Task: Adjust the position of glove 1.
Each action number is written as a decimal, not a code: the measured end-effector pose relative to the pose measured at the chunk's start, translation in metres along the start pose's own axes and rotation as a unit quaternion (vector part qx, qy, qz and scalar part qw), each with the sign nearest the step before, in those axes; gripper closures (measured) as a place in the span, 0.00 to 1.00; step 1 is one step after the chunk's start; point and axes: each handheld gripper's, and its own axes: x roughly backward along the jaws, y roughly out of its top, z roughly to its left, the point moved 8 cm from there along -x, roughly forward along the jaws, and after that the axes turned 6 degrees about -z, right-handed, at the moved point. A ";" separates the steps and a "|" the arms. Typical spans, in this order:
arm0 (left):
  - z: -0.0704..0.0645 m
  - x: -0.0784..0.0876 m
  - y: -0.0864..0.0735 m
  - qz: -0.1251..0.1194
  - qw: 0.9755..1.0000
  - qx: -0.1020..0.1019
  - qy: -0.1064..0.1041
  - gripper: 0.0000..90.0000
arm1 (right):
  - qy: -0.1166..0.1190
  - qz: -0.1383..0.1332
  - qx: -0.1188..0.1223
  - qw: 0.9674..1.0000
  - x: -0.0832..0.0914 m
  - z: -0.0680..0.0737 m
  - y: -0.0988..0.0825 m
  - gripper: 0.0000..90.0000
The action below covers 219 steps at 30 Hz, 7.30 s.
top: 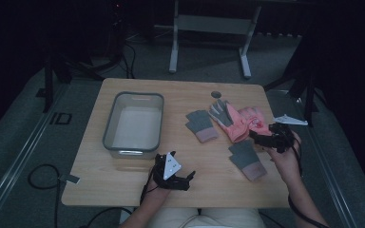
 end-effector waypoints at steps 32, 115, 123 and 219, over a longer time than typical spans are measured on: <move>0.000 0.000 0.000 -0.001 1.000 0.002 -0.005 0.01 | 0.098 0.032 0.099 0.990 -0.081 0.073 0.027 0.58; 0.001 0.002 0.001 -0.010 1.000 0.005 -0.006 0.01 | 0.067 0.080 0.009 0.995 -0.059 0.155 -0.016 0.94; 0.000 0.002 0.001 -0.010 1.000 0.001 -0.005 0.01 | 0.066 0.109 -0.012 0.992 -0.078 0.167 -0.046 0.94; 0.000 0.002 0.001 -0.012 1.000 -0.006 0.008 0.01 | -0.004 0.088 -0.048 0.995 0.012 0.043 -0.082 0.94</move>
